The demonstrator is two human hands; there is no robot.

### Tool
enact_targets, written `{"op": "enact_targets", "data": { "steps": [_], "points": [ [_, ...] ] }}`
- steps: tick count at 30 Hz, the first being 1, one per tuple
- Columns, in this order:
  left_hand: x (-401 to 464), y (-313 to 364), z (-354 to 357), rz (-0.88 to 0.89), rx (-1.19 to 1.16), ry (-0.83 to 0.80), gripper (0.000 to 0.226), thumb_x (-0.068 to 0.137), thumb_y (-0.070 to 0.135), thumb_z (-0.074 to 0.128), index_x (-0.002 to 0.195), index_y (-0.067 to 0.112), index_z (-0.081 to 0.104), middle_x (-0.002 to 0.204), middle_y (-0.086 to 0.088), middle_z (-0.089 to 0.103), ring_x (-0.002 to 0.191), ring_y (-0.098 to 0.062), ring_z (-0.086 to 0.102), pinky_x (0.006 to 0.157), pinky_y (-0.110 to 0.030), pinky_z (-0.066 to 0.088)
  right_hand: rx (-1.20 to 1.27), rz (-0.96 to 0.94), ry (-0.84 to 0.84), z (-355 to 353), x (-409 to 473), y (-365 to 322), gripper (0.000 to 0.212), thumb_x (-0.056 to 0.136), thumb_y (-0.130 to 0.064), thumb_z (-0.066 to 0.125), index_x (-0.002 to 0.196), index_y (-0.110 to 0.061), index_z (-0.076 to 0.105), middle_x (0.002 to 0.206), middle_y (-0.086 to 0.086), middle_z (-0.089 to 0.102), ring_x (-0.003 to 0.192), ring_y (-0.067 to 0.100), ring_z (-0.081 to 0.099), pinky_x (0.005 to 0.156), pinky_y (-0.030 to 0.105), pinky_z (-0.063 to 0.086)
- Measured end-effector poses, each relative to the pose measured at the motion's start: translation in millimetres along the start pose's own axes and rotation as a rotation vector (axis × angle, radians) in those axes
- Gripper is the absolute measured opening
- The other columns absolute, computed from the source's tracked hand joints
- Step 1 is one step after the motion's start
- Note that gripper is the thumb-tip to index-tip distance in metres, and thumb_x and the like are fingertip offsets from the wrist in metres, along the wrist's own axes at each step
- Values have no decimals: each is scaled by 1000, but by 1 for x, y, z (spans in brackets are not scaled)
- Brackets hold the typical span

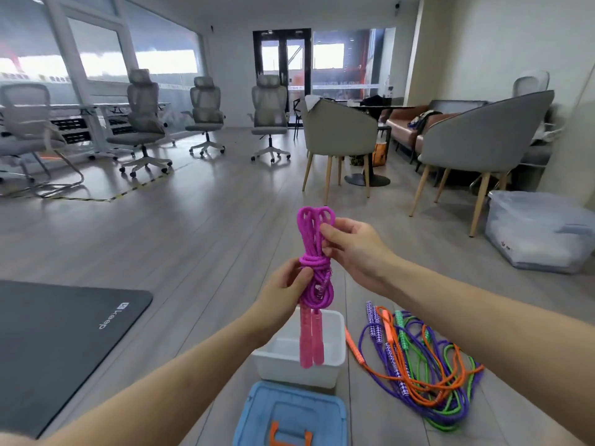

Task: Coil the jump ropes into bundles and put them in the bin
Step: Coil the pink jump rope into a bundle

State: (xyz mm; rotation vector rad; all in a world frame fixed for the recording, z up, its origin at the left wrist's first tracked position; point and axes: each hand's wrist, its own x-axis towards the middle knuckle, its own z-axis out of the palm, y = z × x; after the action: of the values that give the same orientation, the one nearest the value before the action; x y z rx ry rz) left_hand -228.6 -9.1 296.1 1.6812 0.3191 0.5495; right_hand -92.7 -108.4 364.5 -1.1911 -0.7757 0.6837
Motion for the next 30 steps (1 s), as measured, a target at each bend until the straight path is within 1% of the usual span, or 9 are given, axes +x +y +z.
{"op": "enact_targets", "data": {
  "steps": [4, 6, 11, 14, 19, 21, 24, 27, 30],
  "points": [
    [-10, 0, -14, -1, -15, 117, 23, 104, 20, 57, 126, 15, 60, 109, -15, 72, 86, -8, 72, 72, -19, 55, -338, -73, 40, 24, -11, 16, 22, 95, -21, 72, 114, -10, 71, 92, 3, 74, 73, 1, 69, 67, 17, 51],
    [-14, -4, -16, -5, 15, 168, 23, 100, 19, 63, 122, 17, 60, 105, -16, 72, 79, -6, 71, 64, -15, 52, -387, -63, 81, 33, -14, 29, 27, 88, -29, 81, 109, -15, 71, 95, 4, 76, 81, 7, 73, 69, 18, 55],
    [-21, -21, -23, -11, 82, 268, 37, 84, 29, 83, 112, 27, 59, 97, -8, 72, 86, -24, 72, 63, -28, 56, -297, -39, 187, 38, -11, 54, 11, 90, -16, 78, 99, -14, 72, 90, 3, 76, 78, 7, 70, 67, 19, 50],
    [-24, -27, -32, 8, 85, 219, 33, 88, 32, 79, 114, 25, 61, 100, -4, 73, 95, -21, 71, 83, -38, 60, -162, 10, 169, 31, -9, 62, 9, 97, -7, 68, 104, -11, 70, 95, 7, 75, 87, 16, 71, 74, 27, 55],
    [-30, -43, -48, -82, 77, 10, 37, 103, 32, 59, 137, 20, 54, 118, 1, 74, 112, -11, 68, 106, -35, 49, 17, 110, 110, 32, -13, 80, 16, 102, -2, 57, 117, -1, 63, 98, 12, 73, 92, 27, 72, 74, 37, 61],
    [-36, -52, -52, -111, 83, -89, 35, 105, 30, 55, 139, 20, 56, 119, -2, 74, 114, -13, 68, 106, -30, 48, 11, 131, 85, 35, -17, 91, 13, 102, 0, 56, 112, -2, 65, 95, 13, 72, 89, 29, 70, 74, 38, 62],
    [-46, -67, -54, -141, 55, -119, 26, 106, 22, 53, 129, 17, 64, 112, -9, 75, 100, -14, 70, 91, -25, 52, -10, 171, 98, 37, -22, 115, 10, 102, -1, 58, 108, -1, 66, 90, 13, 72, 83, 29, 72, 71, 39, 63],
    [-64, -92, -54, -264, -9, -103, 24, 106, 25, 53, 126, 17, 65, 109, -16, 74, 93, -20, 71, 86, -32, 59, -11, 246, 135, 38, -33, 153, 15, 102, -7, 62, 113, 2, 66, 93, 16, 75, 93, 38, 75, 78, 46, 64],
    [-90, -129, -56, -414, -57, -124, 27, 106, 30, 54, 127, 18, 64, 104, -11, 75, 92, -20, 72, 79, -39, 61, -41, 339, 135, 44, -49, 200, 15, 102, -11, 63, 114, -5, 68, 100, 18, 76, 98, 37, 75, 79, 48, 64]
  ]
}}
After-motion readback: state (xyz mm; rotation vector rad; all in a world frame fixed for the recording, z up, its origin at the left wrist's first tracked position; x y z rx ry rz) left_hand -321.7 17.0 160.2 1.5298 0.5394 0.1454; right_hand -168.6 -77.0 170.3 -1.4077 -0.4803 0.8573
